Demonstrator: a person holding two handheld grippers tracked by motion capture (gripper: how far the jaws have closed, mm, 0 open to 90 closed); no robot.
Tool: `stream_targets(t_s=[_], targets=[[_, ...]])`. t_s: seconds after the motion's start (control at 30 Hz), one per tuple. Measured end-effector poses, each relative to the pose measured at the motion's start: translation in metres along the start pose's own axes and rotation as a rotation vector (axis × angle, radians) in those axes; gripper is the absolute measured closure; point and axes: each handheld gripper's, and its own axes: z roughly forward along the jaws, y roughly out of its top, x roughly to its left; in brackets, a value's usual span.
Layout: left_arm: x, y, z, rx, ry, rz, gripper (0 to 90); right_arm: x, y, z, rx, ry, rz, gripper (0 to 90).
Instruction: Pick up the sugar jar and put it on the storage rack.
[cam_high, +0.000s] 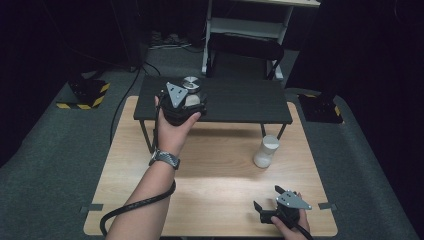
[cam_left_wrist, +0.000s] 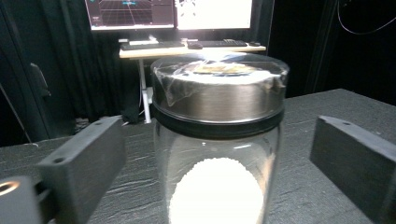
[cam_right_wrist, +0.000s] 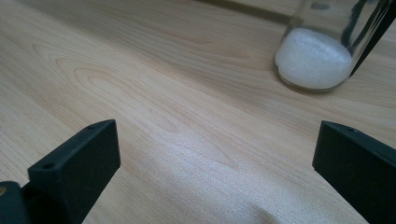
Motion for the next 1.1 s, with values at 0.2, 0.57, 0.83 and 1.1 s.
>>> stream_targets(t_s=[0.2,0.57,0.83,1.1], targets=[[0.0,-0.003,-0.004,-0.008,-0.009,-0.011,0.6,0.0,0.0,0.0,0.002,0.002,0.0,0.0],[0.006,-0.007,-0.021,-0.021,-0.02,0.011,0.6,0.0,0.001,0.001,0.005,0.002,-0.002,0.0],[0.01,-0.018,-0.037,-0.025,-0.022,0.011,0.6,0.0,0.001,0.001,0.006,0.002,-0.006,0.0],[0.012,-0.035,-0.052,-0.034,-0.027,0.019,0.5,0.001,0.001,0.001,0.007,-0.002,-0.006,0.0]])
